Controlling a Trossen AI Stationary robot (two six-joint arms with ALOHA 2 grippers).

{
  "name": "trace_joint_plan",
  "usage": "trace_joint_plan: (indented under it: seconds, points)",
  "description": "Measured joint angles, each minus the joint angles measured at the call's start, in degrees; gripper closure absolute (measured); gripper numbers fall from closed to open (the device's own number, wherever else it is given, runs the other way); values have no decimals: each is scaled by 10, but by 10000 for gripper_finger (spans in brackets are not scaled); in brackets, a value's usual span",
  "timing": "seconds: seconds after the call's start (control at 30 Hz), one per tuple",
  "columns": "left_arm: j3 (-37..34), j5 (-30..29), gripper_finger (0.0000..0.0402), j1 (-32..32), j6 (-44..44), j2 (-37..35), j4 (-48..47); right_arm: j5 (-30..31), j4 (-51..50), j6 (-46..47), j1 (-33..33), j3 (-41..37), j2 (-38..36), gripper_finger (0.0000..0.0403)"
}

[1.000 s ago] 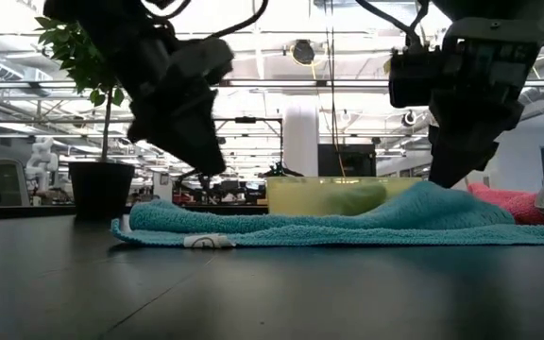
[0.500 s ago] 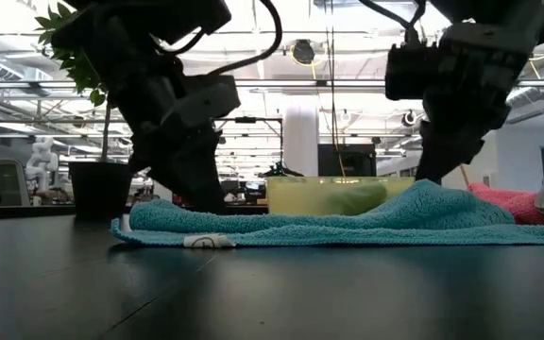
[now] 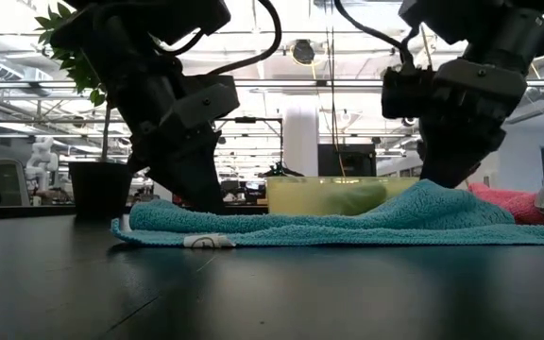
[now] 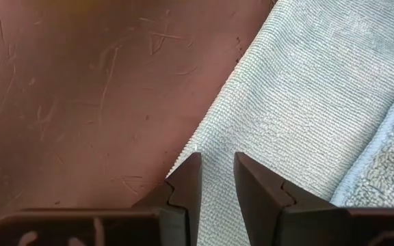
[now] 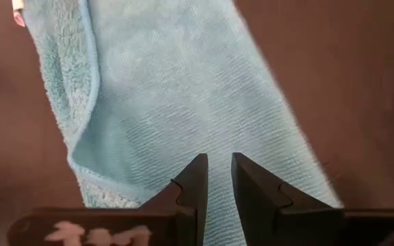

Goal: Fold microfiber towels
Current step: Fold the blue microfiber cloth

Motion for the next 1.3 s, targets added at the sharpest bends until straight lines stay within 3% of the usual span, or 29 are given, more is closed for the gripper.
trace_joint_plan:
  seconds: [0.27, 0.53, 0.67, 0.9, 1.1, 1.3]
  points:
    - [0, -2, 314, 0, 0, 0, -2, -117, 2, 48, 19, 0, 0, 344]
    - [0, 1, 314, 0, 0, 0, -5, -191, -5, 91, 60, 0, 0, 344]
    - [0, 1, 314, 0, 0, 0, -5, -187, -1, 105, 65, 0, -16, 344]
    - [0, 2, 314, 0, 9, 0, 10, -114, -18, 80, 36, 0, -45, 344]
    - [0, 3, 314, 0, 46, -1, 29, -115, -51, 68, 25, 0, -45, 344]
    - [0, -10, 314, 3, 12, 9, -11, -115, -43, 71, 24, 0, -45, 344]
